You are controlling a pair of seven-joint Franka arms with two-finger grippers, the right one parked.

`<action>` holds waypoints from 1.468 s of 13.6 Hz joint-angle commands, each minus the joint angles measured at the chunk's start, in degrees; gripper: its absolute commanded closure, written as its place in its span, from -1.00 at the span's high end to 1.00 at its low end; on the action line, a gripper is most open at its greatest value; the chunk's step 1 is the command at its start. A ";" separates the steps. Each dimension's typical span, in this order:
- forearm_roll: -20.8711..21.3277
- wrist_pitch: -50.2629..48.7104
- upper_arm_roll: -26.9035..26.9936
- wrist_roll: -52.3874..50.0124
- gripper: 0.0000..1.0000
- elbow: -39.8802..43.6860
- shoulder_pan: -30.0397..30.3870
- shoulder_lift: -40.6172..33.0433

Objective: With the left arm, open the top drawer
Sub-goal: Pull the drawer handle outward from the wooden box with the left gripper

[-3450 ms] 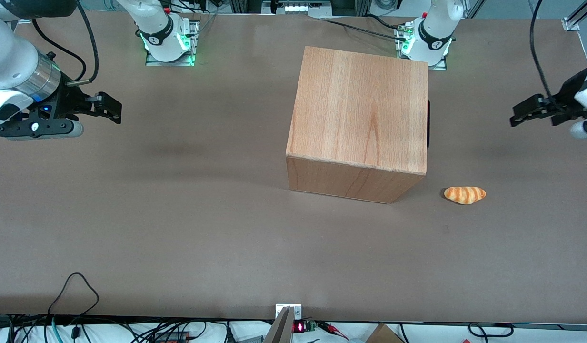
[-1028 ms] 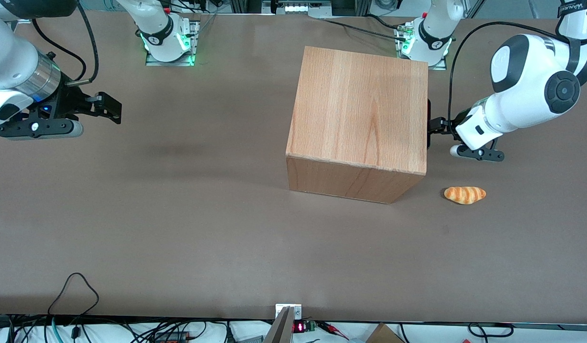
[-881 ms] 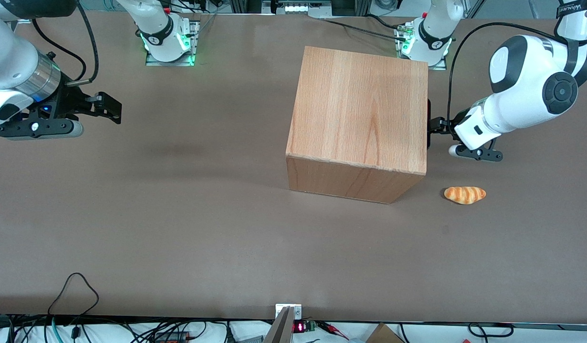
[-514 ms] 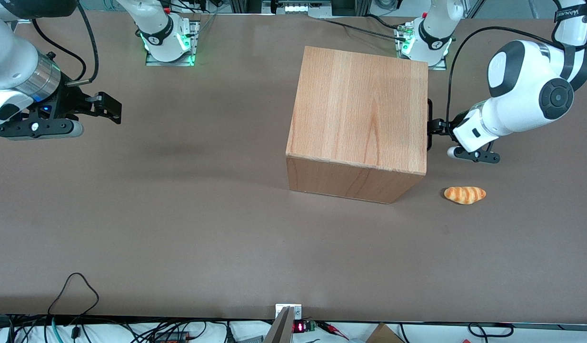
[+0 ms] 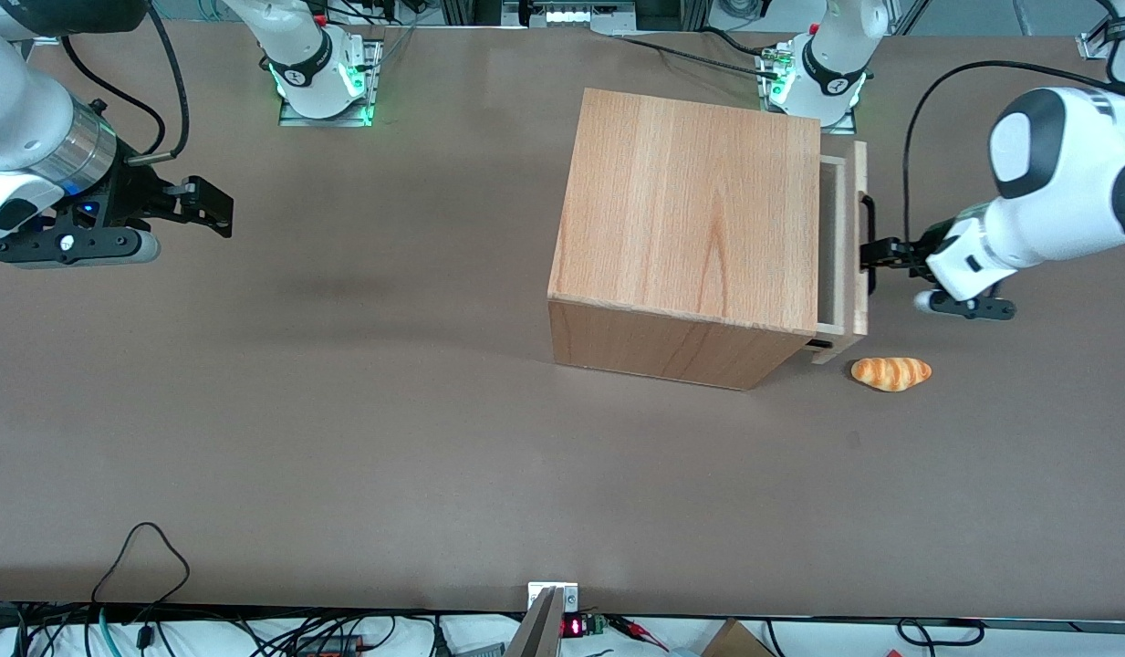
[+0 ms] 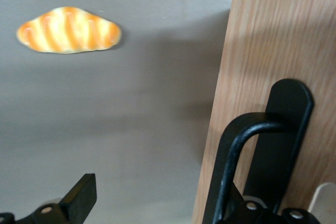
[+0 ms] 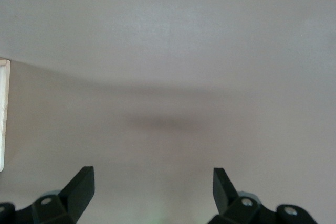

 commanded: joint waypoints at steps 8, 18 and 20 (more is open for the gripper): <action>3.04 1.14 -0.14 5.14 1.00 4.20 10.30 4.61; 3.04 -2.17 -0.23 11.14 1.00 11.22 15.50 7.43; 2.95 -6.92 -0.23 11.13 1.00 15.43 15.50 7.43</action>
